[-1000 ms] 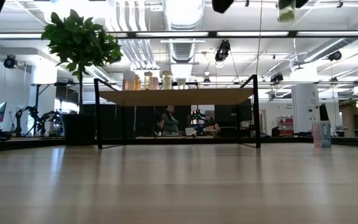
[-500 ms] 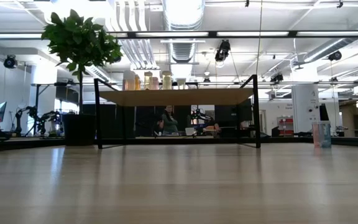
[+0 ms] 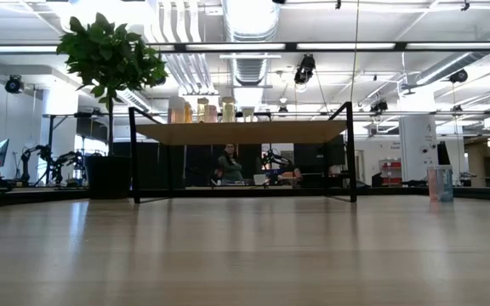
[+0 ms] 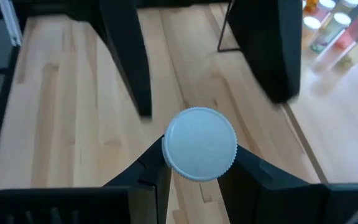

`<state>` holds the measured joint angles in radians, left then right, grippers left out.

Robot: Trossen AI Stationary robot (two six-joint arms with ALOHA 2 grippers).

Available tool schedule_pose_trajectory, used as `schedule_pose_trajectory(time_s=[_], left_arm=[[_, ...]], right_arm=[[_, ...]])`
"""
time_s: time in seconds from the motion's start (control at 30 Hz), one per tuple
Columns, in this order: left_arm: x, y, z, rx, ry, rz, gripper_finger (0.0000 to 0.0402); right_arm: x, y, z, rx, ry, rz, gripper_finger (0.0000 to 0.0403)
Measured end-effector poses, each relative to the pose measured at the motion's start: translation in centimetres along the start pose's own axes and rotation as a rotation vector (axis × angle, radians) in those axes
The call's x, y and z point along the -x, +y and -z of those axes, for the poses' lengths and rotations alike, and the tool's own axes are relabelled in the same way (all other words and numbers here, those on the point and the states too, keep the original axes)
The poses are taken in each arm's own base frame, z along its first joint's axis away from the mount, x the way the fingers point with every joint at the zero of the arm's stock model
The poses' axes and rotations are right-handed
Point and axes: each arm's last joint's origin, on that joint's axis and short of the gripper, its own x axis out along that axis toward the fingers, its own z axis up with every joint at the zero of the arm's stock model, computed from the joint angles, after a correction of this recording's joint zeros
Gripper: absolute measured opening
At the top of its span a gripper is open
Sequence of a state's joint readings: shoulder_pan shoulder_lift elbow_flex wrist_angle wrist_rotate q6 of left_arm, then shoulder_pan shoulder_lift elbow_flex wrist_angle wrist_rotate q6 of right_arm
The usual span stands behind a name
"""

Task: Pick and place medicine bottles onto shelf by color
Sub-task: Put the yellow pill bottle on the shelf

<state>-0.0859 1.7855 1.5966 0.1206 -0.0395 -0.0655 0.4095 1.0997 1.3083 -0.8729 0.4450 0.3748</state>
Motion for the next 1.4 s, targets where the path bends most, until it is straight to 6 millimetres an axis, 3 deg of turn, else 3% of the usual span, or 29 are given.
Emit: schedule_pose_trajectory(time_s=[0.73,1.1,1.4], left_arm=[[-1.1,0.0,1.4,0.003,0.094,0.073,0.0216],[-1.5,0.0,1.6,0.005,0.099,0.071,0.0169],[-1.6,0.1,1.6,0.006,0.098,0.070,0.0161]], right_arm=[[-0.8,0.5,0.0,0.002,0.038,-0.021,0.0100],[-0.8,0.5,0.1,0.008,0.050,-0.020,0.0100],[-0.8,0.4,0.2,-0.020,0.052,-0.016,0.0105]])
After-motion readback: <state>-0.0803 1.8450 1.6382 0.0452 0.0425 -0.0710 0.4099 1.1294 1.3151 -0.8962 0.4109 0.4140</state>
